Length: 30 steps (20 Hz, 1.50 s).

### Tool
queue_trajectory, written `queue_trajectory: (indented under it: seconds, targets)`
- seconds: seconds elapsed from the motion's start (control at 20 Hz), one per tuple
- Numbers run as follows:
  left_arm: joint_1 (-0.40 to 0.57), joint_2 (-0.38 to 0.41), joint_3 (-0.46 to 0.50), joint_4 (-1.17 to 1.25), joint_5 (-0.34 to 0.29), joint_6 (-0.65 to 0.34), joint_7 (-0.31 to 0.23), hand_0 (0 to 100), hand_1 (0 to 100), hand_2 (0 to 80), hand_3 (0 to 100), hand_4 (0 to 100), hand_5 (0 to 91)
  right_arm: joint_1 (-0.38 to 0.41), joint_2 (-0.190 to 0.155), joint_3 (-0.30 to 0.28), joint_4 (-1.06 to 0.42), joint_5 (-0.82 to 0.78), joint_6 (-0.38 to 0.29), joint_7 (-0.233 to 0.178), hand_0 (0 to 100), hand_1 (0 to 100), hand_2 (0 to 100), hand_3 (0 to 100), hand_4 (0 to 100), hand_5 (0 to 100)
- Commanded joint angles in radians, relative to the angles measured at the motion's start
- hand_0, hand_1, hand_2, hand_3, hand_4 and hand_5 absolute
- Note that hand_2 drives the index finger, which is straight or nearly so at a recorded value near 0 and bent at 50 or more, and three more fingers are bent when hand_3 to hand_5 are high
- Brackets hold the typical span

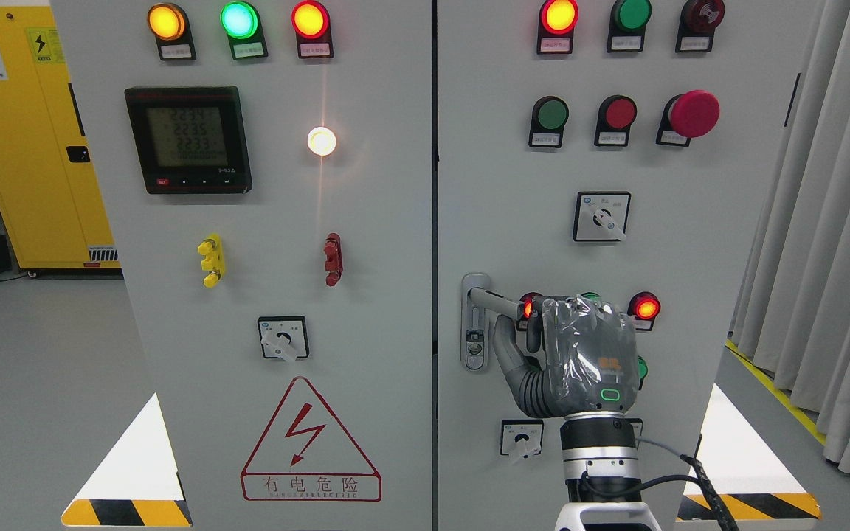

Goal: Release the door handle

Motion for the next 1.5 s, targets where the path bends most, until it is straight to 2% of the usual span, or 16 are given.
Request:
queue_trajectory:
  seconds: [0.0, 0.35, 0.5, 0.7, 0.85, 0.95, 1.0, 1.05, 1.15, 1.2, 1.25, 1.3, 1.35, 1.45]
  targets:
    - [0.0, 0.0, 0.0, 0.0, 0.0, -0.001, 0.0, 12, 56, 0.0, 0, 0, 0.0, 0.0, 0.0, 0.0, -0.001, 0.0, 0.001, -0.001, 61, 49, 90, 100, 99, 100]
    - [0.0, 0.0, 0.0, 0.0, 0.0, -0.001, 0.0, 12, 56, 0.0, 0, 0, 0.0, 0.035, -0.003, 0.0, -0.023, -0.003, -0.002, -0.004, 61, 48, 90, 100, 99, 100]
    - [0.0, 0.0, 0.0, 0.0, 0.0, -0.001, 0.0, 12, 56, 0.0, 0, 0, 0.0, 0.055, -0.019, -0.001, -0.037, -0.035, -0.007, -0.013, 62, 48, 89, 100, 99, 100]
    - [0.0, 0.0, 0.0, 0.0, 0.0, -0.001, 0.0, 12, 56, 0.0, 0, 0, 0.0, 0.099, -0.051, -0.012, -0.061, -0.07, -0.025, -0.048, 63, 47, 86, 100, 99, 100]
    - [0.0, 0.0, 0.0, 0.0, 0.0, -0.001, 0.0, 12, 56, 0.0, 0, 0, 0.0, 0.162, -0.104, -0.046, -0.087, -0.133, -0.102, -0.1, 64, 46, 78, 100, 96, 95]
    - [0.0, 0.0, 0.0, 0.0, 0.0, -0.001, 0.0, 12, 56, 0.0, 0, 0, 0.0, 0.194, -0.12, -0.089, -0.089, -0.166, -0.18, -0.149, 64, 44, 74, 100, 92, 90]
    - [0.0, 0.0, 0.0, 0.0, 0.0, -0.001, 0.0, 12, 56, 0.0, 0, 0, 0.0, 0.211, -0.126, -0.107, -0.089, -0.175, -0.208, -0.16, 64, 43, 73, 100, 91, 89]
    - [0.0, 0.0, 0.0, 0.0, 0.0, -0.001, 0.0, 12, 56, 0.0, 0, 0, 0.0, 0.226, -0.137, -0.121, -0.09, -0.187, -0.228, -0.168, 64, 41, 65, 89, 87, 82]
    - [0.0, 0.0, 0.0, 0.0, 0.0, -0.001, 0.0, 12, 56, 0.0, 0, 0, 0.0, 0.248, -0.158, -0.138, -0.09, -0.225, -0.242, -0.178, 65, 41, 58, 83, 84, 78]
    - [0.0, 0.0, 0.0, 0.0, 0.0, -0.001, 0.0, 12, 56, 0.0, 0, 0, 0.0, 0.253, -0.164, -0.145, -0.092, -0.247, -0.246, -0.179, 67, 39, 44, 68, 70, 59]
    - [0.0, 0.0, 0.0, 0.0, 0.0, -0.001, 0.0, 12, 56, 0.0, 0, 0, 0.0, 0.254, -0.169, -0.155, -0.095, -0.264, -0.26, -0.18, 68, 38, 41, 64, 67, 55]
    - [0.0, 0.0, 0.0, 0.0, 0.0, -0.001, 0.0, 12, 56, 0.0, 0, 0, 0.0, 0.254, -0.169, -0.165, -0.099, -0.271, -0.275, -0.179, 70, 37, 34, 53, 57, 46]
    - [0.0, 0.0, 0.0, 0.0, 0.0, -0.001, 0.0, 12, 56, 0.0, 0, 0, 0.0, 0.259, -0.169, -0.184, -0.101, -0.276, -0.297, -0.179, 72, 36, 26, 41, 45, 32]
    - [0.0, 0.0, 0.0, 0.0, 0.0, -0.001, 0.0, 12, 56, 0.0, 0, 0, 0.0, 0.273, -0.17, -0.225, -0.107, -0.279, -0.358, -0.179, 73, 35, 19, 32, 35, 23]
